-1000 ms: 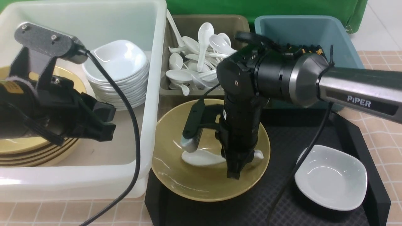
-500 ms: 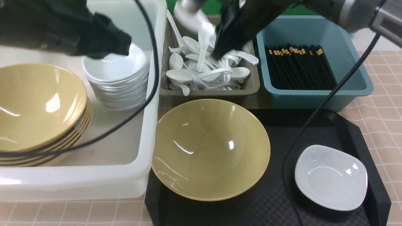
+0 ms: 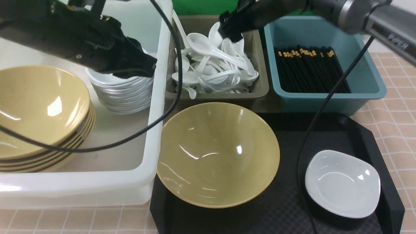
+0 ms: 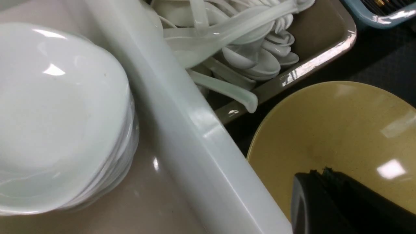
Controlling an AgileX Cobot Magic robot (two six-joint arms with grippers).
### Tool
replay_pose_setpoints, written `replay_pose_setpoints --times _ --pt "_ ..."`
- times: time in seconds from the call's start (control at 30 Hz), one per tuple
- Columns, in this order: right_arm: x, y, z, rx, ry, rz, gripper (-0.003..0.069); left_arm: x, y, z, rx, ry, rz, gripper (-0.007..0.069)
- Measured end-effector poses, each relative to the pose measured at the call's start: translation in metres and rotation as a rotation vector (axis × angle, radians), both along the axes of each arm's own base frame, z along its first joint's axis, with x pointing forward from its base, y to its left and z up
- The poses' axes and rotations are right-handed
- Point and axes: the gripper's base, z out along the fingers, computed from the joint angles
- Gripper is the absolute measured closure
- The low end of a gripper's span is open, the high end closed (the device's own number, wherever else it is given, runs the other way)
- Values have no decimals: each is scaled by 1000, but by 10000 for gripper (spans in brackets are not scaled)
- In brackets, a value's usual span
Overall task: On brown table put chopsticks spoon bowls plates into blue grey white boxes.
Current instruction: 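Place the white spoon into the bin of spoons with the right gripper, then grasp the large bowl on the tray by its rim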
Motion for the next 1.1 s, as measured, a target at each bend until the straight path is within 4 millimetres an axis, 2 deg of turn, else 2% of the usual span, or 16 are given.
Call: replay_pose_setpoints --times 0.03,0.07,0.13,0.17,0.23,0.3,0.33,0.53,0.63,0.77,0.83,0.97,1.1 --pt "-1 0 4 5 -9 0 -18 0 0 0 2 7 -6 622" --pt "-13 -7 26 -20 26 3 -27 6 -3 6 5 24 -29 619" --pt "-31 -15 48 -62 71 22 -24 15 -7 9 11 53 -59 615" --pt "-32 -15 49 -67 79 25 -23 16 -7 9 12 57 -63 615" --pt "-52 -24 69 -93 115 46 18 28 -15 5 50 101 -122 578" --pt "-58 -27 74 -89 123 48 48 32 -21 0 80 123 -155 554" --pt "-69 -30 79 -87 136 53 95 37 -35 -11 129 154 -211 499" --pt "-104 -45 73 -134 221 74 267 40 -83 -52 294 208 -308 271" --pt "-124 -54 69 -161 253 90 337 42 -98 -67 351 199 -303 182" --pt "-141 -61 58 -190 298 104 413 48 -106 -85 419 202 -265 128" --pt "-145 -64 53 -199 316 105 436 52 -106 -92 433 210 -240 127" --pt "-147 -64 43 -215 350 106 446 59 -108 -99 444 183 -197 128" --pt "-147 -64 41 -216 353 106 446 62 -109 -101 455 162 -193 128"
